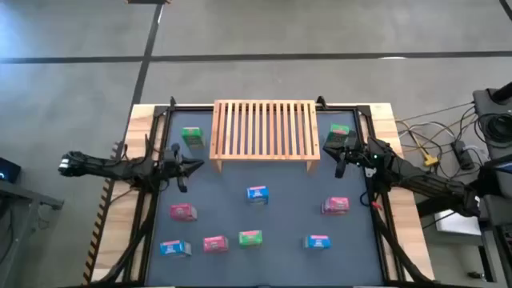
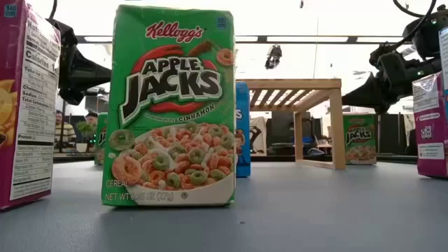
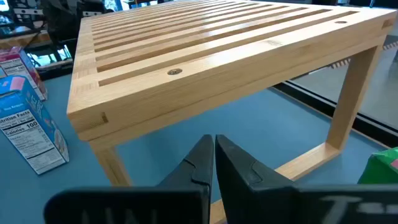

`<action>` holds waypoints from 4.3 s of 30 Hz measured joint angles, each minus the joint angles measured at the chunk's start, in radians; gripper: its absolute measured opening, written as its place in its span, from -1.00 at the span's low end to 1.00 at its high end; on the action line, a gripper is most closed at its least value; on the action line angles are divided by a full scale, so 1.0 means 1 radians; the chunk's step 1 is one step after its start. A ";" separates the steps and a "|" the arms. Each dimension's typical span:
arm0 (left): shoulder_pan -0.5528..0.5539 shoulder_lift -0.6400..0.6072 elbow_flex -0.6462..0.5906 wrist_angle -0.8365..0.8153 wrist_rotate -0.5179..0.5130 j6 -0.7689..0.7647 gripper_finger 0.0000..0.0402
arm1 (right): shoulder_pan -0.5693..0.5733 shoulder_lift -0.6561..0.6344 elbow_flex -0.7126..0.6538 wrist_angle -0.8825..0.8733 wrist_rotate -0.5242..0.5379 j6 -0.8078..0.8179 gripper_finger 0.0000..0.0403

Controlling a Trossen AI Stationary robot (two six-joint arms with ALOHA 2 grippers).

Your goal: Stack cereal on shelf

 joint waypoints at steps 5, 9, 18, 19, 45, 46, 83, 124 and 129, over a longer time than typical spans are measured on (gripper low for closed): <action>0.000 0.000 0.000 0.000 0.000 0.000 -1.00 | 0.000 0.000 0.000 0.000 0.000 0.000 -0.95; 0.000 0.000 0.000 0.000 0.000 0.000 -1.00 | 0.000 0.000 0.000 0.000 0.000 0.000 -0.95; 0.000 0.000 0.000 0.000 0.000 0.000 -1.00 | 0.000 0.000 0.000 0.000 0.000 0.000 -0.95; 0.000 0.000 0.000 0.000 0.000 0.000 -1.00 | 0.000 0.000 0.000 0.000 0.000 0.000 -0.95; 0.000 0.000 0.000 0.000 0.000 0.000 -1.00 | 0.000 0.000 0.000 0.000 0.000 0.000 -0.95; 0.000 0.000 0.000 0.000 0.000 0.000 -1.00 | 0.000 0.000 0.000 0.000 0.000 0.000 -0.95; 0.000 0.000 0.000 0.000 0.000 0.000 -1.00 | 0.000 0.000 0.000 0.000 0.000 -0.001 -0.95; 0.000 0.000 0.000 0.000 0.000 0.000 -1.00 | 0.000 0.000 0.226 0.063 0.031 -0.084 -0.95; 0.000 0.000 0.000 0.000 0.000 0.000 -1.00 | 0.000 -0.001 0.387 -0.229 0.203 -0.106 -0.95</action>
